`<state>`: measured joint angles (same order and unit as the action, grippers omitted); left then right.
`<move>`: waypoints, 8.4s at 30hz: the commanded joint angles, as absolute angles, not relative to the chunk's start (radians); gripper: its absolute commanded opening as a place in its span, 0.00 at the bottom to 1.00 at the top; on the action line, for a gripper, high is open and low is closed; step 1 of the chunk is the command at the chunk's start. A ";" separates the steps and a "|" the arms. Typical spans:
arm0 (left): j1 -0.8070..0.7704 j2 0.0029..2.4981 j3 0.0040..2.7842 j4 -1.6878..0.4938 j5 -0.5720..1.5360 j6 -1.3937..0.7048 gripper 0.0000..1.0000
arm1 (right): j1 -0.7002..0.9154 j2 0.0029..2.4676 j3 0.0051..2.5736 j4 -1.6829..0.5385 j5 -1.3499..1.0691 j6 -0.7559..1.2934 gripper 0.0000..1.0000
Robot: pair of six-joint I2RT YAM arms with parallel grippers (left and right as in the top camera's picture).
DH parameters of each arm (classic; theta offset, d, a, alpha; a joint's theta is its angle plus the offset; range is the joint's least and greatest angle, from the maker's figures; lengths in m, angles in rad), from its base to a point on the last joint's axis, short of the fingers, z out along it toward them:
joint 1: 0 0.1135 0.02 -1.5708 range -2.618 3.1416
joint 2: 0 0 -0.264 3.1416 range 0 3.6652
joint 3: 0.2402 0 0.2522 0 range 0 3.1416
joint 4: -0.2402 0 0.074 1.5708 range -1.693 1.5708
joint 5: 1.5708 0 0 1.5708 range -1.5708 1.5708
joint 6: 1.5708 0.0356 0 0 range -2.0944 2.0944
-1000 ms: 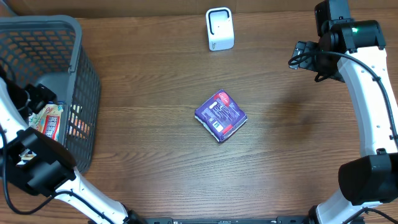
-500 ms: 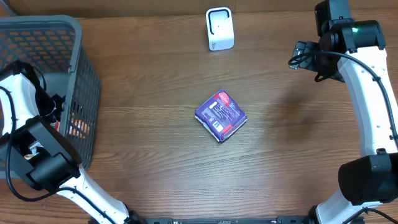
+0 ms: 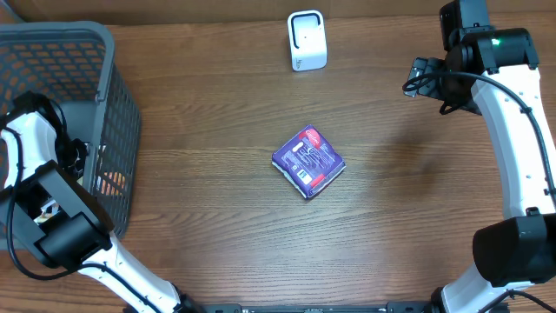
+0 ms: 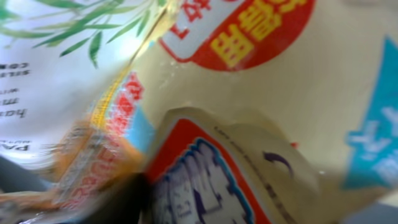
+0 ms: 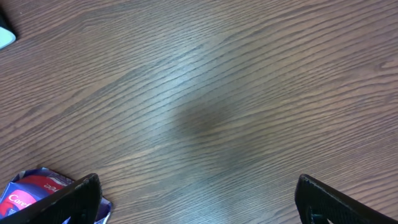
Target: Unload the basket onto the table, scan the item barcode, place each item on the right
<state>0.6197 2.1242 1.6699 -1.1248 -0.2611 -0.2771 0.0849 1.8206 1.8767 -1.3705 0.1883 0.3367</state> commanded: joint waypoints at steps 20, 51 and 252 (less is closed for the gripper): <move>0.606 1.954 2.830 -1.631 0.413 -0.277 0.04 | 0.083 1.818 1.884 -1.365 0.198 0.341 1.00; -0.285 1.946 2.302 -1.690 0.047 -0.310 0.73 | 0.083 1.818 1.884 -1.365 0.198 0.341 1.00; 0.559 1.814 2.322 -1.686 -0.359 -0.422 1.00 | 0.083 1.818 1.884 -1.366 0.198 0.341 1.00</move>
